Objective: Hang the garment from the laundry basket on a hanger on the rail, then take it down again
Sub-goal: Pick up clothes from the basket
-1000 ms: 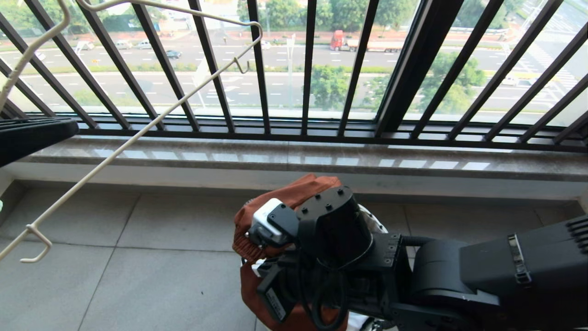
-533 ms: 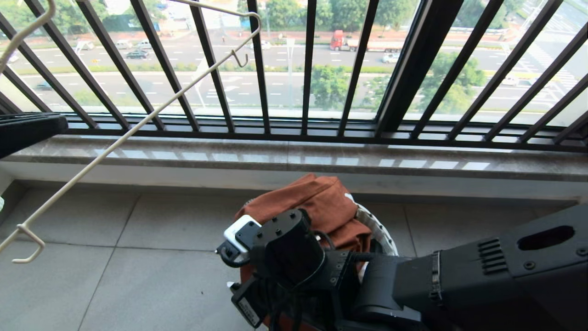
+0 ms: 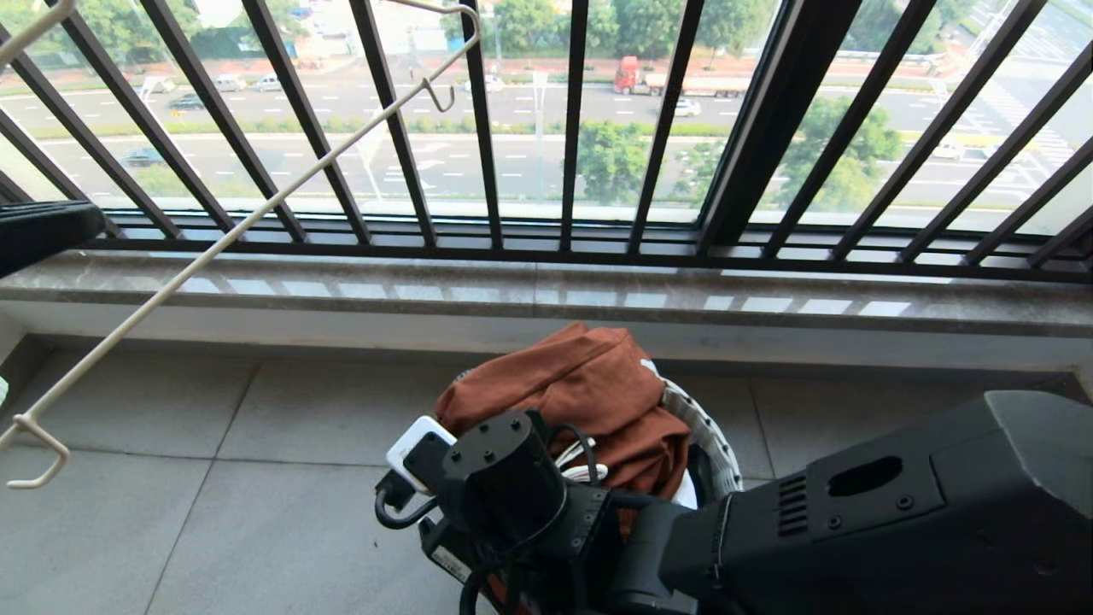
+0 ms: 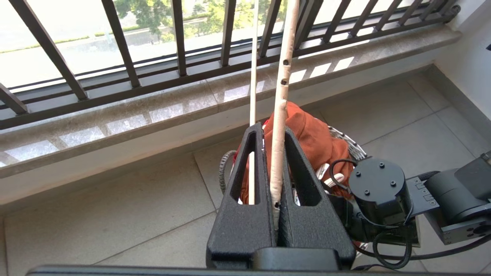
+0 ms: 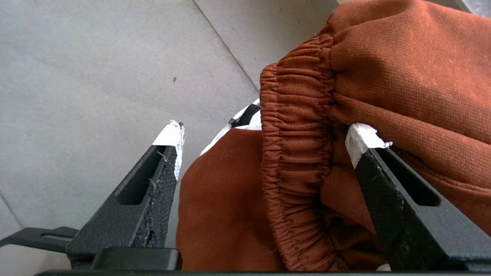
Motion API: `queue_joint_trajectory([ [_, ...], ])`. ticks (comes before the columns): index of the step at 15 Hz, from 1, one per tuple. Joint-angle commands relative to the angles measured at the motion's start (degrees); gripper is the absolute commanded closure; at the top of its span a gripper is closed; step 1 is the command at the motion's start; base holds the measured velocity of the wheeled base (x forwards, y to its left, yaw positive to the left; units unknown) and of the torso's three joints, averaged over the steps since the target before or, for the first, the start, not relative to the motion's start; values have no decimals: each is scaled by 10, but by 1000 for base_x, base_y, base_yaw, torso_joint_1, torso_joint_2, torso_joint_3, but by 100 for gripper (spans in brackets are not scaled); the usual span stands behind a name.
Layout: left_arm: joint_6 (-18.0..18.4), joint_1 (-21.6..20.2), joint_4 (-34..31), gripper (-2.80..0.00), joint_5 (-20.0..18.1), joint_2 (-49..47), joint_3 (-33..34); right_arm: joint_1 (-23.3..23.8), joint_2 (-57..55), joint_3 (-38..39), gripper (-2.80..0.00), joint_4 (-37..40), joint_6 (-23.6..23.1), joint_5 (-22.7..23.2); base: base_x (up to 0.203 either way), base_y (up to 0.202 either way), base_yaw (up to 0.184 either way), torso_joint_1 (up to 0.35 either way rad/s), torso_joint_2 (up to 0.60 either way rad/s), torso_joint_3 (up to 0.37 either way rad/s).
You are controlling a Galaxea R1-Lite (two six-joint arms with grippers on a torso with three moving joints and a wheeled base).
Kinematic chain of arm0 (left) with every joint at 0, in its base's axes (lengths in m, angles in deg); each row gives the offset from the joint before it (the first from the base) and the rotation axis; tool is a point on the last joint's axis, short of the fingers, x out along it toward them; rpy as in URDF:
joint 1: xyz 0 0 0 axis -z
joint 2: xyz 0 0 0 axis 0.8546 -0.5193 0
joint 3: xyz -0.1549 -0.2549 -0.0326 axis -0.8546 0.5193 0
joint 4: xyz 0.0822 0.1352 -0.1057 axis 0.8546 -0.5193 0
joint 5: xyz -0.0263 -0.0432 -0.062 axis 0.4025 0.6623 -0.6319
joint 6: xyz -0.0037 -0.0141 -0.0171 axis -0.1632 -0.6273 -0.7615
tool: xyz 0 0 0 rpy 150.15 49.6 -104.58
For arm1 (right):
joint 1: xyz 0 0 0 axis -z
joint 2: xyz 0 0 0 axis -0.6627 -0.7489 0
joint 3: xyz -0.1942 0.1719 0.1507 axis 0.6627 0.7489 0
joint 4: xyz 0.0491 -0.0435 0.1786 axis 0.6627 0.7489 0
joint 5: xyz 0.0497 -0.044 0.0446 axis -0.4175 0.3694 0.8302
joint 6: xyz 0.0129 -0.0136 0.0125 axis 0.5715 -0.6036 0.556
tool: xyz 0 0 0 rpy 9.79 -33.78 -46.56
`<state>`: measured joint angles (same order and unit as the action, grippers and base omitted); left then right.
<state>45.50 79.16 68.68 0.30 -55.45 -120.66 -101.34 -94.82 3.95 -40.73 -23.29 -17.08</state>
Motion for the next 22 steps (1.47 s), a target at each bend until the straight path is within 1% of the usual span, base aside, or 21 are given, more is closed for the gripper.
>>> queue_joint_trajectory([
  [1,-1,0,0,0,0,4,-5,3,-14,0,-280,-13,-18,-6,0,0,0,0,0,0],
  [5,-1,0,0,0,0,6,-7,20,-22,-1,-280,-24,-54,-40,0,0,0,0,0,0],
  [9,-1,0,0,0,0,7,-7,38,-20,0,-280,-30,-73,-63,0,0,0,0,0,0],
  [13,-1,0,0,0,0,8,-7,54,16,1,-280,-27,-79,-64,0,0,0,0,0,0],
  [17,-1,0,0,0,0,11,-7,88,41,1,-280,-26,-88,-64,0,0,0,0,0,0],
  [22,-1,0,0,0,0,11,-7,91,47,-16,-280,-28,-92,-64,0,0,0,0,0,0],
])
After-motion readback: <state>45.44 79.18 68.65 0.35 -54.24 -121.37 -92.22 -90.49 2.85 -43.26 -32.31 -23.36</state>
